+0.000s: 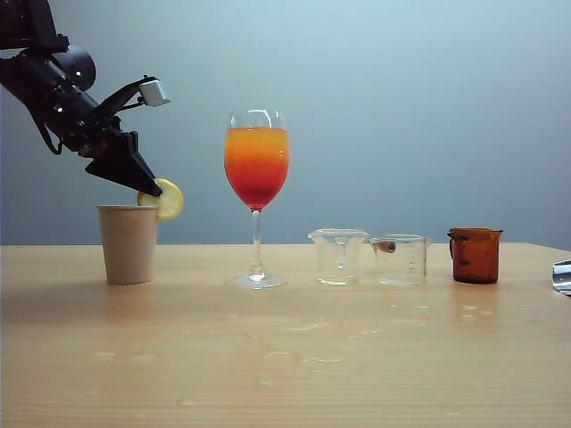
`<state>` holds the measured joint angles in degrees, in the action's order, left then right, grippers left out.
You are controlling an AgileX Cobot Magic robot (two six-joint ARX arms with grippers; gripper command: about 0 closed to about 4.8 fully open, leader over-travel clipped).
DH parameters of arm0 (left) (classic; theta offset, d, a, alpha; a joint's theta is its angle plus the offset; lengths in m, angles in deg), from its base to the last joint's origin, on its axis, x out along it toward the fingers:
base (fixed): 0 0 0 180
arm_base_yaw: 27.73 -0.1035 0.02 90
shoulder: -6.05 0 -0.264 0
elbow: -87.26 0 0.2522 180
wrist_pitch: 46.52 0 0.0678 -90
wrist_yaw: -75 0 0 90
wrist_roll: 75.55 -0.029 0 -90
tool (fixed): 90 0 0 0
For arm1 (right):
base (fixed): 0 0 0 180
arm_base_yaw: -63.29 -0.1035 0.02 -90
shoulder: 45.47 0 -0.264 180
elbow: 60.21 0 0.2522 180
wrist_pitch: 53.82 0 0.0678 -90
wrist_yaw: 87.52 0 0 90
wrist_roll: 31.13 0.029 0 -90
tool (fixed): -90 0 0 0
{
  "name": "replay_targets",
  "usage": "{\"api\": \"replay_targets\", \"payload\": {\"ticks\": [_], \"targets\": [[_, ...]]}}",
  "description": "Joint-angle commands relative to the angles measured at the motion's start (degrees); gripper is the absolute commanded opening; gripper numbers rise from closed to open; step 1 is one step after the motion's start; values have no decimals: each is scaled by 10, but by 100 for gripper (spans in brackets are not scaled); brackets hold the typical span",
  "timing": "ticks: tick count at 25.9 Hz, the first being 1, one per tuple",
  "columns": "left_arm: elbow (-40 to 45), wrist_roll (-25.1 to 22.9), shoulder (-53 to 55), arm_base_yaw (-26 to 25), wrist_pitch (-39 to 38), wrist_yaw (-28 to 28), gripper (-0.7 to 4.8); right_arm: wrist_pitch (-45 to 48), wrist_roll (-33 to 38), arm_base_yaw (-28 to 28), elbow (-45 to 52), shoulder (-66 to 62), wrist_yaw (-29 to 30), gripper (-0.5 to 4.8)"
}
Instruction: Pick up the lemon slice from the paper cup on the left and carefully insert it into the rim of the goblet.
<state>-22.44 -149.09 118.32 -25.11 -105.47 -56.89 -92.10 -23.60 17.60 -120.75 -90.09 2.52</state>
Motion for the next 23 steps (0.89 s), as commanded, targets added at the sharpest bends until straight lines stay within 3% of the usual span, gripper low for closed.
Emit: {"api": "replay_targets", "payload": {"ticks": [1, 23], "targets": [[-4, 1, -2, 0, 0, -5, 20, 7, -1, 0, -2, 0, 1, -4], [-28, 11, -14, 0, -15, -5, 20, 7, -3, 0, -2, -3, 1, -4]]}}
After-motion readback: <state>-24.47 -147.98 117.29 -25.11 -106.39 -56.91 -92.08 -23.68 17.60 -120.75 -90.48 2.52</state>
